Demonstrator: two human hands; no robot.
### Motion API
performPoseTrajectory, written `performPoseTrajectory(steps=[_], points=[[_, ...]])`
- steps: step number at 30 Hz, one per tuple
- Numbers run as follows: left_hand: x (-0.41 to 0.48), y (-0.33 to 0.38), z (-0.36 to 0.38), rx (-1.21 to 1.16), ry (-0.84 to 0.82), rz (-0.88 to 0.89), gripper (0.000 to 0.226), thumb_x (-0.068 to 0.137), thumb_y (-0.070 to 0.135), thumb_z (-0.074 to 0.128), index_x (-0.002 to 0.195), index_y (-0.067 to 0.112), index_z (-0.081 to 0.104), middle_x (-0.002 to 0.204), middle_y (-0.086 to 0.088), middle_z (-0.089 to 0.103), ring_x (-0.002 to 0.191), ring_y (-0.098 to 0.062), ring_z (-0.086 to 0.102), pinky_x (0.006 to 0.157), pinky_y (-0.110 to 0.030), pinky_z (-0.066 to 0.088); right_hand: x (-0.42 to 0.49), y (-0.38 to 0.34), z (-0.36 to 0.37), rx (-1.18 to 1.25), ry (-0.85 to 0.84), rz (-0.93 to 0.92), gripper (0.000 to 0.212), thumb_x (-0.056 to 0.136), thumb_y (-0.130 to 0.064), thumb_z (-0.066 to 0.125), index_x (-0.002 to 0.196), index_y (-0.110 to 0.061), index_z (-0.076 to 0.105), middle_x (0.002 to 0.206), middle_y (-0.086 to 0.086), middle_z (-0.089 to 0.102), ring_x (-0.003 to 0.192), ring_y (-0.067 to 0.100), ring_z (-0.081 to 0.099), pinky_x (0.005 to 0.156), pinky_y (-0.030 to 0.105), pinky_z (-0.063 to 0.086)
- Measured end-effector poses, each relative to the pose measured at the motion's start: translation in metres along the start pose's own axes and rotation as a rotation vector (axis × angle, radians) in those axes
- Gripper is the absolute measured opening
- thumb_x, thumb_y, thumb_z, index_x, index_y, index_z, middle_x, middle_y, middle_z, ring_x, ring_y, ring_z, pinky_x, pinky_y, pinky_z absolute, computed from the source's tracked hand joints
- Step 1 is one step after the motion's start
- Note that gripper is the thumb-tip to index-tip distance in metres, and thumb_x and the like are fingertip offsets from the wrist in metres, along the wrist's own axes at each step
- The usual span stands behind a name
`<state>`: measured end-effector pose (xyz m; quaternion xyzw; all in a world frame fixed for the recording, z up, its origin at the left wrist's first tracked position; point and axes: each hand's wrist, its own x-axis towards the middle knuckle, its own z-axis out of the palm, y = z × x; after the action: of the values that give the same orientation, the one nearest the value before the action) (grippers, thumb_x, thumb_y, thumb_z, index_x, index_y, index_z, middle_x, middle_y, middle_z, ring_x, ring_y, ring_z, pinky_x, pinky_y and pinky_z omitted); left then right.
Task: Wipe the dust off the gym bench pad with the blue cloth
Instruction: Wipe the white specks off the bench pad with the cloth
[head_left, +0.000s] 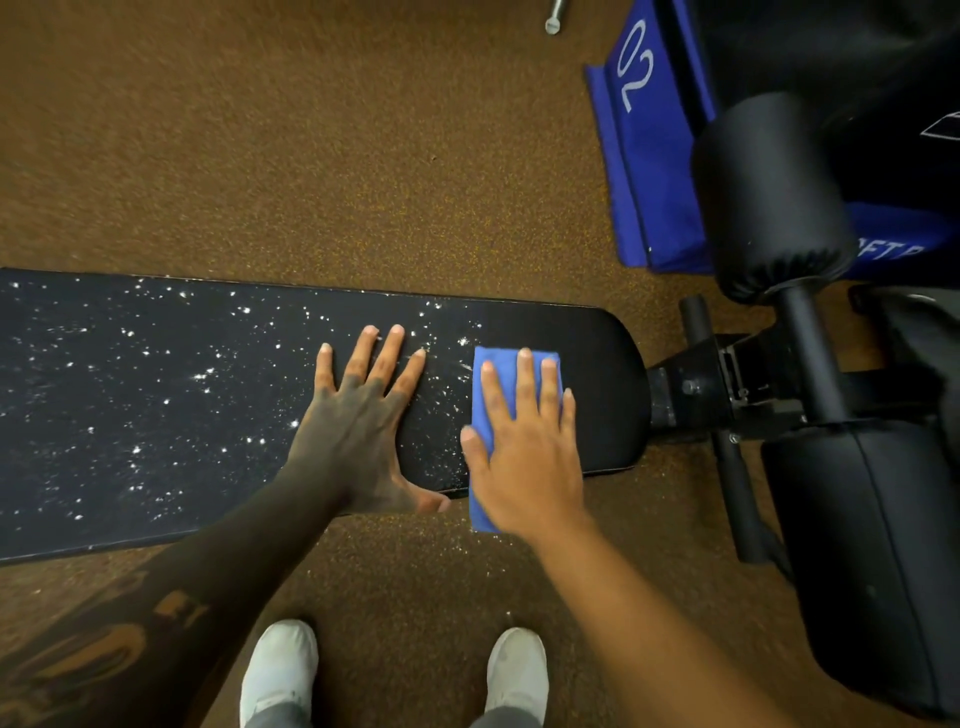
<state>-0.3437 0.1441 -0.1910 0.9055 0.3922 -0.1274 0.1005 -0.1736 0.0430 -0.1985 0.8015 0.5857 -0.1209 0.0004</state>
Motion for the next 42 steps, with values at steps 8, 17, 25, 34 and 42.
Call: performPoseTrajectory(steps=[8,17,25,34,42], points=[[-0.005,-0.01,-0.002,-0.006,-0.017,-0.012,0.16,0.034,0.111,0.027,0.157,0.015,-0.011,0.165,-0.011,-0.021,0.151,-0.032,-0.023,0.12,-0.064,-0.002,0.034,-0.008,-0.004,-0.017,-0.011,0.029,0.063,0.102,-0.047,0.024,0.157,-0.03,0.0,0.166,0.012,-0.006,0.151,0.034,-0.012,0.122,0.054,0.003],[-0.007,-0.013,0.0,0.005,-0.007,-0.009,0.16,0.035,0.11,0.028,0.155,0.015,-0.015,0.164,-0.011,-0.024,0.15,-0.032,-0.025,0.12,-0.064,-0.004,0.05,-0.013,-0.004,0.0,0.026,0.047,0.061,0.102,-0.045,0.023,0.158,-0.029,0.004,0.166,0.012,-0.004,0.152,0.032,-0.01,0.122,0.051,0.001],[-0.007,-0.014,0.001,0.006,-0.006,0.003,0.159,0.036,0.11,0.027,0.155,0.014,-0.015,0.164,-0.012,-0.025,0.15,-0.031,-0.025,0.121,-0.063,-0.004,-0.014,-0.017,0.009,0.004,0.0,0.013,0.059,0.101,-0.045,0.018,0.157,-0.03,0.006,0.167,0.01,-0.001,0.153,0.029,-0.008,0.122,0.052,0.004],[-0.007,-0.017,-0.001,-0.001,-0.021,-0.002,0.161,0.033,0.112,0.024,0.155,0.015,-0.016,0.164,-0.01,-0.026,0.15,-0.031,-0.026,0.12,-0.065,-0.004,0.074,-0.029,-0.009,-0.015,-0.039,0.027,0.061,0.103,-0.046,0.022,0.157,-0.03,-0.002,0.166,0.011,-0.01,0.151,0.031,-0.015,0.122,0.052,-0.002],[-0.01,-0.032,0.001,0.011,-0.024,0.002,0.159,0.036,0.112,0.024,0.153,0.015,-0.022,0.162,-0.011,-0.029,0.149,-0.031,-0.027,0.12,-0.063,-0.005,0.004,-0.043,0.001,-0.011,-0.056,-0.002,0.064,0.102,-0.045,0.021,0.157,-0.027,-0.005,0.166,0.012,-0.01,0.151,0.031,-0.014,0.122,0.052,-0.001]])
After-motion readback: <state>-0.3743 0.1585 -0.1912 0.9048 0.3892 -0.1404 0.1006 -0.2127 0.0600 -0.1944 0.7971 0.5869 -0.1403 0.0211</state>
